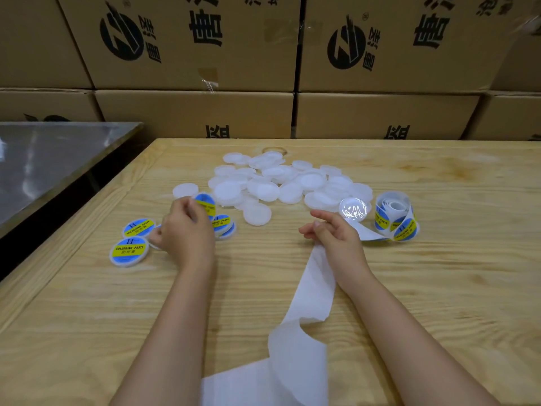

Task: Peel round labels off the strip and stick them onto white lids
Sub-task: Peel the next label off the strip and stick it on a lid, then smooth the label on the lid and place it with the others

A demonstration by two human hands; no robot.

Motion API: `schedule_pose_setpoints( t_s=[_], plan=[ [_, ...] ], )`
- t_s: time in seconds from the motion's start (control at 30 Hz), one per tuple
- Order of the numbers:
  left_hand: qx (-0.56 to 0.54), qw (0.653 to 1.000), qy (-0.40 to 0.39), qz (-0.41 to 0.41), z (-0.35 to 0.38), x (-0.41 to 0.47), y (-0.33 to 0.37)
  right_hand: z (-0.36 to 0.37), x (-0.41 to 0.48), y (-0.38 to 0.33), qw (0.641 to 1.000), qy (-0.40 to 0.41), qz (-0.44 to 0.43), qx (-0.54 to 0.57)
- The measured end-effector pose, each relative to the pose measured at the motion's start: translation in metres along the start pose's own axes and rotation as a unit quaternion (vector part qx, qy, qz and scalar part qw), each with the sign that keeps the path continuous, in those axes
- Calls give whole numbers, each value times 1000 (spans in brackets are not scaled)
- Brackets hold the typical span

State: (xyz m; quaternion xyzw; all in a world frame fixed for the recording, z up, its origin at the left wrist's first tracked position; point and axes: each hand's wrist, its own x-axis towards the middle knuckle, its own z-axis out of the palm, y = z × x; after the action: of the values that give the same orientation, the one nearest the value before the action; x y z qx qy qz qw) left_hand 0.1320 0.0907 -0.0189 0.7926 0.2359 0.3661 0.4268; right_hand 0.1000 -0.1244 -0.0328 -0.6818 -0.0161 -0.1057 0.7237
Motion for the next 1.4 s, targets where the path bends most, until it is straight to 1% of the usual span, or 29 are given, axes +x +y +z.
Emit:
schedule_pose_setpoints(
  t_s=[0.13, 0.2, 0.27, 0.33, 0.37, 0.4, 0.43, 0.47, 0.53, 0.6, 0.63, 0.67, 0.7, 0.77, 0.9, 0.93, 0.97, 1.0, 1.03, 1.1, 1.13, 1.2, 1.3, 1.4],
  plan=[
    [39, 999, -10, -36, -4, 7, -7, -1, 0, 0, 1000, -3, 5, 2],
    [41, 999, -16, -31, -3, 9, -9, -1, -1, -2, 1000, -8, 6, 19],
    [71, 997, -14, -14, -1, 10, -10, -1, -1, -3, 999, -10, 11, 38],
    [89, 995, 7, 33, 0, 7, -7, -2, -2, -5, 998, -11, 23, 60],
    [75, 994, 12, 84, 2, 3, -4, -1, -2, -6, 997, -12, 31, 73],
    [47, 988, 0, 147, 5, -4, 1, -2, -2, -8, 996, -13, 37, 86],
    [10, 978, -31, 205, 10, -12, 7, -1, -2, -9, 994, -13, 41, 97],
    [-20, 966, -85, 245, 14, -23, 12, -1, -2, -10, 994, -9, 44, 105],
    [-38, 930, -228, 286, 20, -45, 23, -1, -3, -12, 991, 3, 52, 124],
    [-27, 868, -362, 340, 25, -63, 26, -1, -3, -14, 987, 14, 62, 150],
    [-13, 835, -409, 369, 28, -69, 26, -1, -3, -15, 985, 19, 66, 161],
    [6, 810, -438, 391, 29, -72, 26, 0, -2, -16, 983, 26, 69, 169],
    [27, 796, -450, 404, 30, -73, 26, 0, -2, -16, 981, 33, 72, 176],
    [47, 790, -459, 404, 31, -71, 26, -1, -1, -16, 978, 42, 79, 189],
    [34, 786, -478, 391, 32, -70, 24, -4, 1, -18, 977, 51, 70, 195],
    [29, 787, -480, 386, 31, -70, 24, -6, 1, -18, 982, 66, 55, 168],
    [27, 787, -483, 383, 31, -70, 23, -8, 1, -18, 989, 87, 29, 118],
    [31, 786, -484, 383, 31, -70, 23, -10, 1, -17, 993, 112, -7, 48],
    [38, 785, -483, 387, 30, -70, 23, -12, 2, -15, 988, 139, -49, -40],
    [53, 780, -480, 399, 30, -70, 24, -17, 4, -11, 953, 160, -122, -226],
    [55, 777, -481, 402, 29, -70, 24, -20, 5, -8, 929, 154, -136, -309],
    [57, 778, -483, 397, 27, -71, 25, -24, 8, -3, 885, 123, -119, -434],
    [55, 786, -477, 390, 26, -72, 25, -27, 7, 2, 837, 80, -80, -535],
    [58, 786, -475, 391, 26, -72, 26, -27, 6, 4, 802, 59, -74, -589]
  ],
)
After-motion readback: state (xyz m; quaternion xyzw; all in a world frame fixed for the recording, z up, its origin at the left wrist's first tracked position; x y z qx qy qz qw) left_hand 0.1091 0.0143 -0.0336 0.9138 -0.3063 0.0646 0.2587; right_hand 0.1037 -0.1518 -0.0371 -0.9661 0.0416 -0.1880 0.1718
